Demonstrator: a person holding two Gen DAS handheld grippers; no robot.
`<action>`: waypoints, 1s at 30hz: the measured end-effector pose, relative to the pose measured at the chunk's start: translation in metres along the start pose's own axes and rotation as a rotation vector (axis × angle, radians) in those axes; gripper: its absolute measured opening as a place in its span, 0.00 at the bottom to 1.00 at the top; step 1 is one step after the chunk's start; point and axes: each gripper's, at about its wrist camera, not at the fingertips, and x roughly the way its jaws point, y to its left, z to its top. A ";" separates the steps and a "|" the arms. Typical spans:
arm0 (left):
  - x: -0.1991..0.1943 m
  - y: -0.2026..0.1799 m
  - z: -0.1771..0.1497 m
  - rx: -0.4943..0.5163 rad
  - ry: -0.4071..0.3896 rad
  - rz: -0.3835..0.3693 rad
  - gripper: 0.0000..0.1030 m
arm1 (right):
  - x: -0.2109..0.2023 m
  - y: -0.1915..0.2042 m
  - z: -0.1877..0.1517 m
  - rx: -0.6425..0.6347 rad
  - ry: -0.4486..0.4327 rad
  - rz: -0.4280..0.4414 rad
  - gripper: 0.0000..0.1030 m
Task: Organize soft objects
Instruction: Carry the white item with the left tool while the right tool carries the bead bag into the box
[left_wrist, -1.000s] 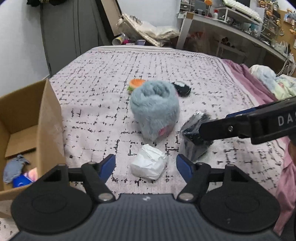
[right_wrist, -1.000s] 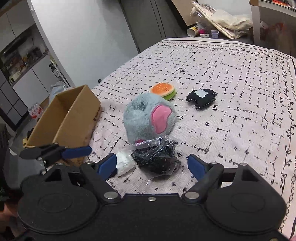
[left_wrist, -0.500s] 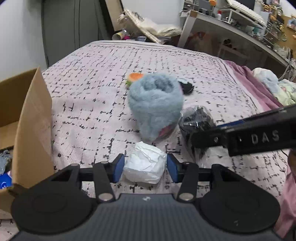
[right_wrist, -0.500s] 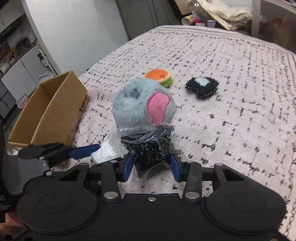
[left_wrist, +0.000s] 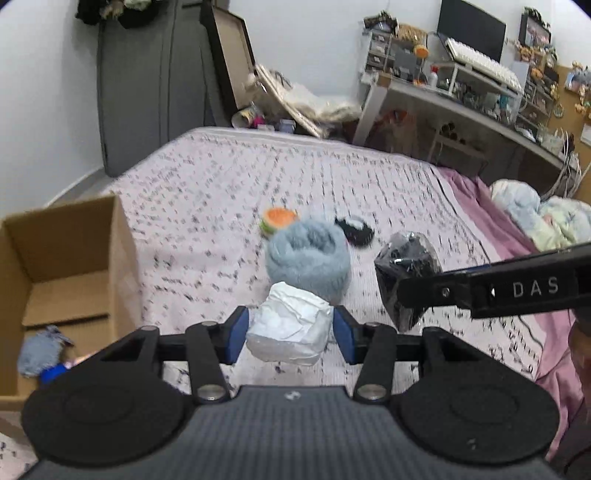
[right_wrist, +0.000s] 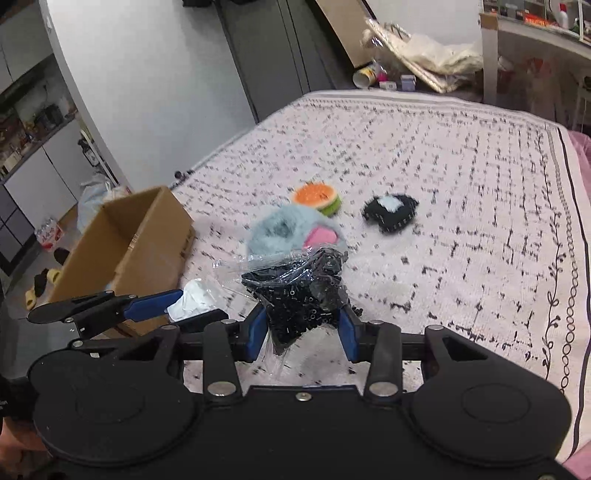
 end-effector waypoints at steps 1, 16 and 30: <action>-0.005 0.002 0.002 -0.006 -0.012 -0.001 0.47 | -0.002 0.003 0.001 -0.002 -0.008 0.006 0.39; -0.073 0.070 0.016 -0.155 -0.137 0.168 0.47 | -0.016 0.068 0.021 -0.070 -0.092 0.086 0.39; -0.065 0.146 0.012 -0.328 -0.040 0.169 0.47 | -0.002 0.135 0.023 -0.144 -0.096 0.116 0.39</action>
